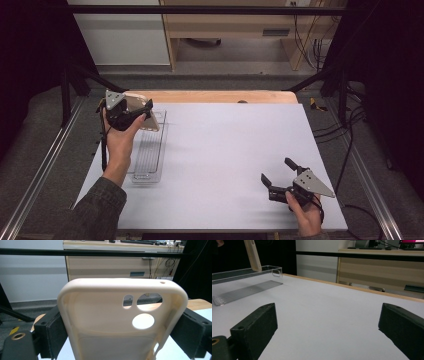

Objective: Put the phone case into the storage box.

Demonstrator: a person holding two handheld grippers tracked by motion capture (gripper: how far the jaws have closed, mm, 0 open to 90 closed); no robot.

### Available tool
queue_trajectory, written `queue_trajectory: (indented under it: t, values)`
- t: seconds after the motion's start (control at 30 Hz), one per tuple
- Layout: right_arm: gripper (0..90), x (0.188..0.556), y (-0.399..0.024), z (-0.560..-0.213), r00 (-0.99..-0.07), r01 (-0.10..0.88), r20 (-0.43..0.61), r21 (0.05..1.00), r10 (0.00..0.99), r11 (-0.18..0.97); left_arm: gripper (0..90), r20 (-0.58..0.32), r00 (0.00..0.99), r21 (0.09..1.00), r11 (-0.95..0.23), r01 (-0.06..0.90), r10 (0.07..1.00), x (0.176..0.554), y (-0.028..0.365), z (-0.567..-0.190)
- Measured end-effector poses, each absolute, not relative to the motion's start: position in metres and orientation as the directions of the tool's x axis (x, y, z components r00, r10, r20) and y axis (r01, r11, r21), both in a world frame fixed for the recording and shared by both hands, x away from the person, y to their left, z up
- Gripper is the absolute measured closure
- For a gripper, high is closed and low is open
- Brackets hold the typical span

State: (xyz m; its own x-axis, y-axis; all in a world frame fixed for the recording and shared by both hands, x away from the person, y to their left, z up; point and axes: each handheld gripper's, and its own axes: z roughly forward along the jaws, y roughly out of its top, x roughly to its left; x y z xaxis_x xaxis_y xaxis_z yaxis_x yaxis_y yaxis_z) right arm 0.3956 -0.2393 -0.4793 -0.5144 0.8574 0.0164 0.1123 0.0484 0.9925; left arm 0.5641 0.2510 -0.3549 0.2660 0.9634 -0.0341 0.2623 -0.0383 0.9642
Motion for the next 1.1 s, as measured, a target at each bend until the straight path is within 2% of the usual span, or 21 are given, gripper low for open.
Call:
queue_trajectory:
  t: [0.47,1.1]
  values:
    - [2.3,0.396,-0.237,-0.479,-0.525,0.109,0.013,0.993,0.851,0.053,10.4,-0.037,0.236,0.955,-0.035,0.294,0.971,0.587,0.250,-0.373]
    - [2.3,0.396,-0.235,-0.480,-0.532,0.111,0.009,0.992,0.847,0.059,10.4,-0.029,0.225,0.949,-0.044,0.313,0.974,0.595,0.247,-0.382]
